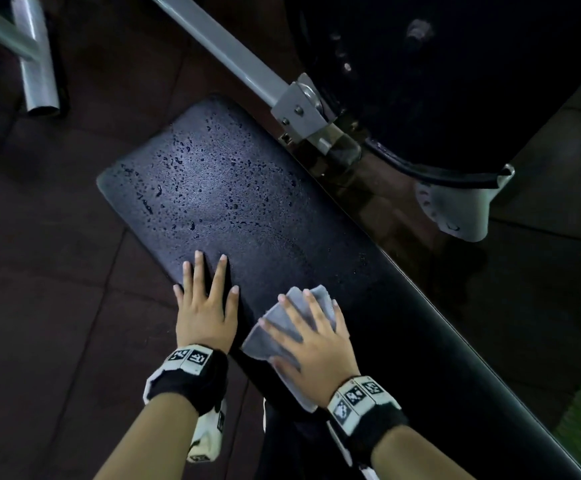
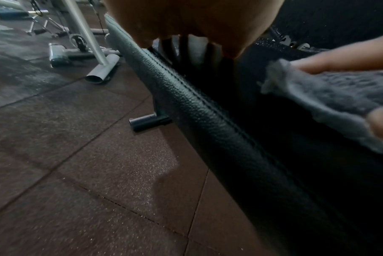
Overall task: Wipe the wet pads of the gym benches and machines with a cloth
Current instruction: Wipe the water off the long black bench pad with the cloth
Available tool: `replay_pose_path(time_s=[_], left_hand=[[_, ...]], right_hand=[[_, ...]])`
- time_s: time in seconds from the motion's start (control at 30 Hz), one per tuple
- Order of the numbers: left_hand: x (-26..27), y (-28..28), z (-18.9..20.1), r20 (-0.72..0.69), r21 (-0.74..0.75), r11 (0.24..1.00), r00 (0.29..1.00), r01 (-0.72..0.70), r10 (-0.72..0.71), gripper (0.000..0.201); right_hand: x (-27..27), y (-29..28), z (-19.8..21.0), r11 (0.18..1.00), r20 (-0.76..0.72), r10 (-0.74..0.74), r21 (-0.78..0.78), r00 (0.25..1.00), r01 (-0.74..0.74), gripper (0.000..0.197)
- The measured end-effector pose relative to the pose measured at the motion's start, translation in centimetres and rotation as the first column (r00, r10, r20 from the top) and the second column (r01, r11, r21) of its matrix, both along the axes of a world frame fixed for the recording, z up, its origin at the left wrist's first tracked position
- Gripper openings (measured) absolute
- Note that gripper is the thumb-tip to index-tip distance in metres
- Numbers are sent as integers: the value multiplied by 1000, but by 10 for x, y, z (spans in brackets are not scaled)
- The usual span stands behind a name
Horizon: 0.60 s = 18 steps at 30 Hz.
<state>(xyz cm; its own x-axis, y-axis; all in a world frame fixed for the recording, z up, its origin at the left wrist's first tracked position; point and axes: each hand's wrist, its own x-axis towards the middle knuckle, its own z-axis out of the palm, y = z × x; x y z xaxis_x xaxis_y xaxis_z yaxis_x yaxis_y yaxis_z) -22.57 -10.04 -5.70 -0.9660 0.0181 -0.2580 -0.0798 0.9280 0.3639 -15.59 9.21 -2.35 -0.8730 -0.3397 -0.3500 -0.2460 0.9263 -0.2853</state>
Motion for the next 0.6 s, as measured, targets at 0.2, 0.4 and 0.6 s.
replay_pose_path(time_s=[0.2,0.4,0.6], left_hand=[[2,0,-9,-1,-13,1000,1000,5,-5,61],[3,-1,-15,-16,-15,1000,1000,14,-14,59],[4,-3,-12,-21,5,1000,1000,9,-9,58]], right_hand=[[34,35,-3,995,-87,63,77,994,-56,51],[-32,16,-11,993,-161,115,38,980,-110,53],[-127,53,-22,991,-182,-75,96,980,94,49]])
